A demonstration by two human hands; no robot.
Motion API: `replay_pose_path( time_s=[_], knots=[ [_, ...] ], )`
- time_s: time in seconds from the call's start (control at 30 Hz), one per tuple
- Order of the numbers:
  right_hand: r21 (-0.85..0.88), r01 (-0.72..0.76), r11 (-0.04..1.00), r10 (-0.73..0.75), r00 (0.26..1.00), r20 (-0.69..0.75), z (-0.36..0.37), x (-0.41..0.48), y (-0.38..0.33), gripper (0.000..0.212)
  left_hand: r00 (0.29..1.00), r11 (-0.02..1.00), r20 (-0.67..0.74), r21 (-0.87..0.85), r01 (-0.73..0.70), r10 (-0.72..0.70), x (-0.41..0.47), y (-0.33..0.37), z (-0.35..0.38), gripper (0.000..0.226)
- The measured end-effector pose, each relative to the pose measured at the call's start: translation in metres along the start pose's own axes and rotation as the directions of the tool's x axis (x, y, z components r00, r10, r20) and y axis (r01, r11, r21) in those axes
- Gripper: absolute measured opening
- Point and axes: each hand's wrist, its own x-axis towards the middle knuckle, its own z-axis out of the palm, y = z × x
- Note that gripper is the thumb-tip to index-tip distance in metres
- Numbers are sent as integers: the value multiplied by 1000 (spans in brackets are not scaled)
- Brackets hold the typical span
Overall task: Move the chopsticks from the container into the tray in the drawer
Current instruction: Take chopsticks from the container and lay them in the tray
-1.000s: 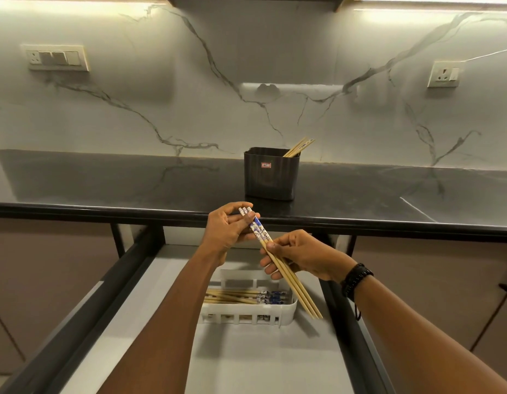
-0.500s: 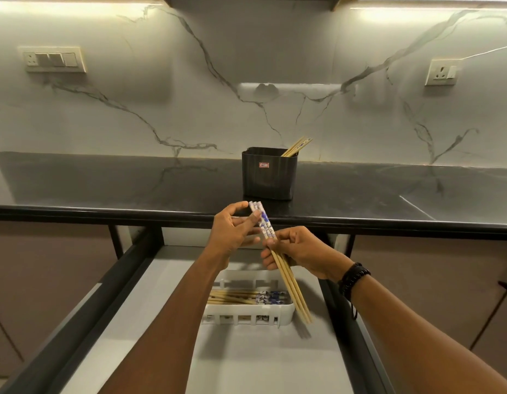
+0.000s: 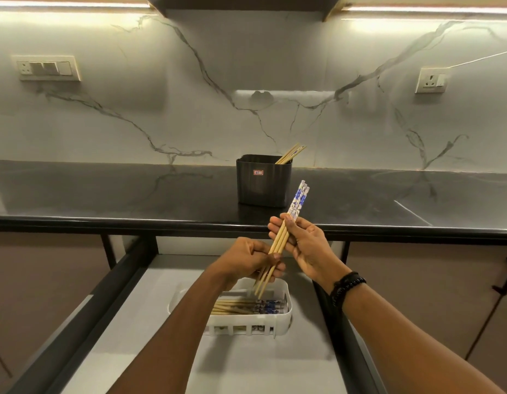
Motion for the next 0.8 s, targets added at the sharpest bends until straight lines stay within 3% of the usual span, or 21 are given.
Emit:
replay_pose_path(
  time_s=[0.33, 0.4, 0.43, 0.47, 0.53, 0.57, 0.6, 0.63, 0.67, 0.73, 0.8],
  knots=[
    [-83, 6, 997, -5, 1000, 15, -17, 2, -20, 24, 981, 991, 147, 33, 127, -130, -8, -2, -26, 22],
    [-83, 29, 996, -29, 1000, -4, -18, 2, -20, 22, 994, 993, 59, 81, 84, -89, -7, -3, -23, 19],
    [-75, 53, 996, -55, 998, -27, -18, 3, -20, 20, 998, 992, -50, 117, 36, -31, -6, -3, -19, 17],
    [-62, 83, 995, -86, 995, -54, -19, 3, -20, 17, 977, 984, -203, 178, -24, 60, -2, -5, -15, 18],
    [-16, 137, 991, -137, 984, -112, -21, 5, -19, 15, 797, 924, -516, 360, -132, 315, 4, -5, -8, 18],
    [12, 154, 988, -151, 978, -144, -22, 6, -19, 14, 696, 896, -590, 405, -184, 410, 4, -2, -3, 16],
    [41, 168, 985, -158, 972, -176, -23, 7, -19, 14, 651, 887, -612, 393, -241, 448, 4, 1, 2, 20],
    [73, 181, 981, -163, 965, -204, -23, 7, -19, 14, 676, 905, -602, 310, -292, 424, 3, 5, 7, 27],
    [110, 193, 975, -165, 960, -224, -23, 8, -19, 14, 749, 935, -561, 182, -303, 352, 1, 9, 14, 33],
    [190, 208, 959, -160, 958, -239, -20, 7, -18, 16, 904, 988, -412, -50, -144, 111, -1, 11, 29, 42],
    [256, 195, 947, -138, 965, -224, -16, 6, -16, 19, 951, 985, -298, -171, 33, -84, 3, 6, 39, 47]
  ],
)
